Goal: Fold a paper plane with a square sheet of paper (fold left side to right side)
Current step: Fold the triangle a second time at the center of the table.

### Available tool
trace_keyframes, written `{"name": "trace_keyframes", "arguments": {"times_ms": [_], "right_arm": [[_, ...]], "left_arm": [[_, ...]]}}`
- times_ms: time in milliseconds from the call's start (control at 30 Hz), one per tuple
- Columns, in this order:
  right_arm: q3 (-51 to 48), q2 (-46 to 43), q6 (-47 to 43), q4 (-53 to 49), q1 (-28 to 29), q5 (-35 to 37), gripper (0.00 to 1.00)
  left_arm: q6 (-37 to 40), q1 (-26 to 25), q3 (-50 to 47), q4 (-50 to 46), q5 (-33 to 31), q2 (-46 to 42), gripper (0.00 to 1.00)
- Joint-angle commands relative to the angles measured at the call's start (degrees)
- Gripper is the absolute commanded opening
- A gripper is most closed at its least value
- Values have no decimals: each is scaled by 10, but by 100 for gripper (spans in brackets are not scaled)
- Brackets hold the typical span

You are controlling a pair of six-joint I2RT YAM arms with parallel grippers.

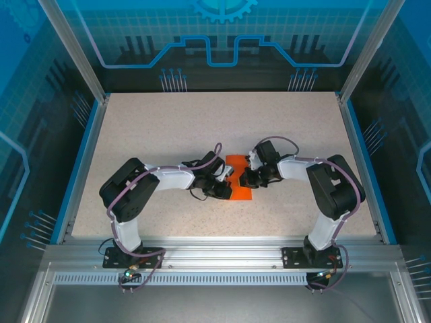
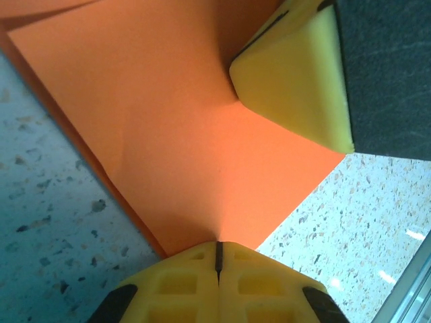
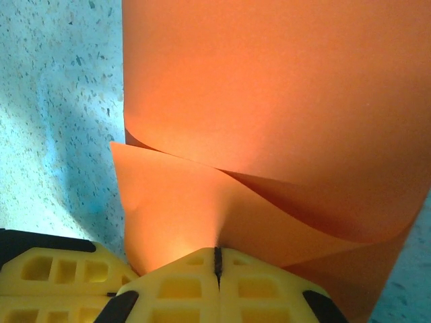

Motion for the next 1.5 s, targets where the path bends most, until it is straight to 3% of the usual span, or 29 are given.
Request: {"name": "trace_keyframes", "arguments": {"times_ms": [0,467,667,833,1133,1467], "right_arm": [[24,20,-19,-27,-32,34,0],[51,42,-52,-46,-99,10,0],[51,-4,-55,-54,-108,4,0],[34,-49,-38,-49,-83,-11,0],[15,-21,16,9,-3,-30,0],[20,30,20,-22,3,1,0]], "left_arm": [[2,1,-18,-47,-25,22,0],[-3,1,-19,-42,-23,20,0],[-6,1,-18,-38,-22,16,0],[-8,1,-14,-36,-19,15,0],[-10,0,-8,-38,-16,9,0],[-7,0,31,-57,8,-10,0]]}}
